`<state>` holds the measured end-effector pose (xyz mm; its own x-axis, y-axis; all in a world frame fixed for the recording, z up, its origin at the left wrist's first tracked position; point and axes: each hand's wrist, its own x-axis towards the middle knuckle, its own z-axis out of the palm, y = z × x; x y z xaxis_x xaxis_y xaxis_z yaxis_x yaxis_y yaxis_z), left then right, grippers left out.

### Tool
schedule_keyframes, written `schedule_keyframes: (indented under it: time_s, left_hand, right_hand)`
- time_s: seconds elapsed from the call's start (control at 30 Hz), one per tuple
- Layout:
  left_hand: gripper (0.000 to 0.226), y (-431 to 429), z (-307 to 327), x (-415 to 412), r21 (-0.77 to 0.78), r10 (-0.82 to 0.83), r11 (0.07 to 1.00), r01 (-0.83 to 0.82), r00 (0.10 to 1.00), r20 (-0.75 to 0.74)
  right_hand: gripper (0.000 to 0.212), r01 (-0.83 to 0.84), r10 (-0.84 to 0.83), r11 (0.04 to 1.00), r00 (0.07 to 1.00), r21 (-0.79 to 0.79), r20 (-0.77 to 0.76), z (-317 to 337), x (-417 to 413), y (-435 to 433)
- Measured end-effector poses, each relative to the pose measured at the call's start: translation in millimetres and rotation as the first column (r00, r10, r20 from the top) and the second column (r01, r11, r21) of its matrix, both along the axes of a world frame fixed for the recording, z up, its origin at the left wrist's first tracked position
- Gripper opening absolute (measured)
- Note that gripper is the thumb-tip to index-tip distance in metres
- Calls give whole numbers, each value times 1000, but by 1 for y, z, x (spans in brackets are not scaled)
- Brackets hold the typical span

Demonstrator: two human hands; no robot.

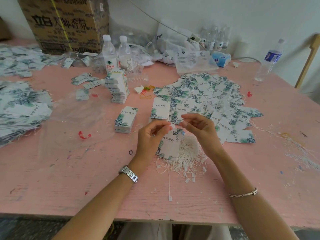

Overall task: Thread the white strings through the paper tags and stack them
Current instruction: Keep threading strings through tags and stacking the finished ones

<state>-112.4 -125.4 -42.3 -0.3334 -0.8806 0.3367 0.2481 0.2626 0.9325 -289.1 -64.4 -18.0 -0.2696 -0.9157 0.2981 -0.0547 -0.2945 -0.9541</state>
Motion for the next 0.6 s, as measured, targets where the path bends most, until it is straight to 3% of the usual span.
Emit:
schedule_keyframes:
  time_s: [0.33, 0.6]
  left_hand:
    - [6, 2, -1, 2, -45, 30, 999, -25, 993, 112]
    - [6, 2, -5, 1, -115, 59, 993, -39, 982, 178]
  right_hand:
    - [19, -21, 22, 1000, 986, 5, -167, -5, 9, -2]
    - [20, -29, 31, 999, 996, 14, -86, -4, 10, -1]
